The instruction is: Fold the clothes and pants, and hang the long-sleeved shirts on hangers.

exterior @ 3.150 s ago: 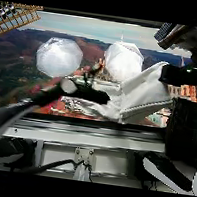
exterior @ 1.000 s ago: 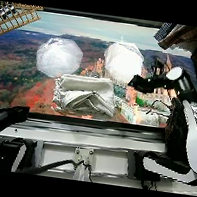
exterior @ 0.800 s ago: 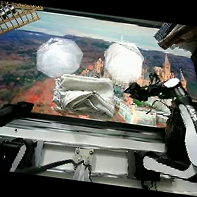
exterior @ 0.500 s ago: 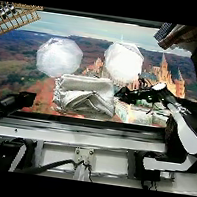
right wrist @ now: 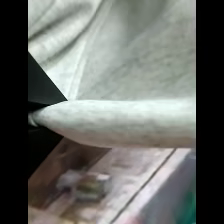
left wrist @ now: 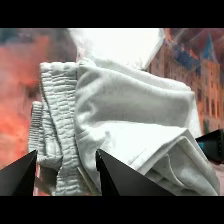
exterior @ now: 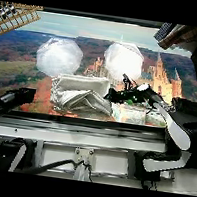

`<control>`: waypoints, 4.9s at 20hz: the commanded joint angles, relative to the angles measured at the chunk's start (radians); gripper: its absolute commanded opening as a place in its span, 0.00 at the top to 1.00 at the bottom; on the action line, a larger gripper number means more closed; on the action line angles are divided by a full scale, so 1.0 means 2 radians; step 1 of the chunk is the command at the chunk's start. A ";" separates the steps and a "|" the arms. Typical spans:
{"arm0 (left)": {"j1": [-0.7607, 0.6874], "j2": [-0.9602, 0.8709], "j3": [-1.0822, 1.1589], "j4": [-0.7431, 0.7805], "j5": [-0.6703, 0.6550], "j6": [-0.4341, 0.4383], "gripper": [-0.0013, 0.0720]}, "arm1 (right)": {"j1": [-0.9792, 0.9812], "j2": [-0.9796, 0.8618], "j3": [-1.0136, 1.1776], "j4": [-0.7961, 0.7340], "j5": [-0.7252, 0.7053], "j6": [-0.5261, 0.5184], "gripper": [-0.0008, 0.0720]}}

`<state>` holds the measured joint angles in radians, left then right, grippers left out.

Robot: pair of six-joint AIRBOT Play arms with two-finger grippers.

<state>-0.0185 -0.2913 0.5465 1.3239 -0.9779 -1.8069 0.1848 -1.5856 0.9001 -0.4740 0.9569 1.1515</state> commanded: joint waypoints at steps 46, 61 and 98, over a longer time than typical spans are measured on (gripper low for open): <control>0.000 0.000 0.000 0.000 0.003 0.000 0.42 | -0.568 0.109 0.502 -0.237 0.259 0.307 0.94; 0.000 0.000 0.000 0.000 0.003 0.000 0.42 | -0.570 0.113 0.552 -0.344 0.318 0.289 0.94; 0.000 0.000 0.000 0.000 0.003 0.000 0.42 | -0.687 0.138 0.198 -0.629 0.427 0.228 0.72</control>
<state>-0.0185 -0.2916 0.5465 1.3235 -0.9718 -1.8069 -1.1889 -1.2881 1.3323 -1.7065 1.8156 1.6096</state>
